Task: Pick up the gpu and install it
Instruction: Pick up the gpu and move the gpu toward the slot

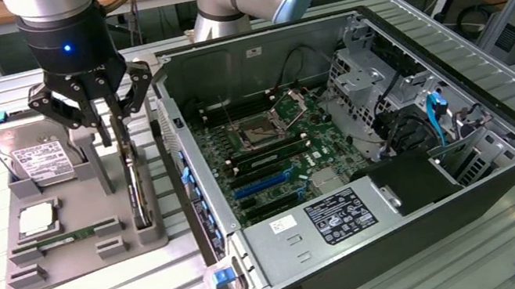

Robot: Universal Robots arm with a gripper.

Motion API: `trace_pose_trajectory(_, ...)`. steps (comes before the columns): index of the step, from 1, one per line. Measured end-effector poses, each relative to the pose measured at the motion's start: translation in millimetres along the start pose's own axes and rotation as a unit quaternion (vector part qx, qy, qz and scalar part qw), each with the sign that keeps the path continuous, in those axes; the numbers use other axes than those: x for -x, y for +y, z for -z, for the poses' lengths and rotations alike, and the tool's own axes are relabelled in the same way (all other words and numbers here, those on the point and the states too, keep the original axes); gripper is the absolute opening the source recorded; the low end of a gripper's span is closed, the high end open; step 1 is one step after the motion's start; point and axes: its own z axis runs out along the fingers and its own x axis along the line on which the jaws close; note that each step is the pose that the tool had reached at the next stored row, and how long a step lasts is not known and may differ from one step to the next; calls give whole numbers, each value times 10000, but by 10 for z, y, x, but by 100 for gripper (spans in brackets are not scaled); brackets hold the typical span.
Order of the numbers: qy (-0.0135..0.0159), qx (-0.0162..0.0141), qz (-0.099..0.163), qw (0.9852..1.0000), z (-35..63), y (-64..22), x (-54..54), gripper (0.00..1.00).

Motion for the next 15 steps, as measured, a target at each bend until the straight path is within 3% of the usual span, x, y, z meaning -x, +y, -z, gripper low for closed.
trace_pose_trajectory(12, 5, 0, 0, 10000, -210, 12, -7, 29)
trace_pose_trajectory(15, 4, 0, 0, 10000, -287, -20, -6, 29)
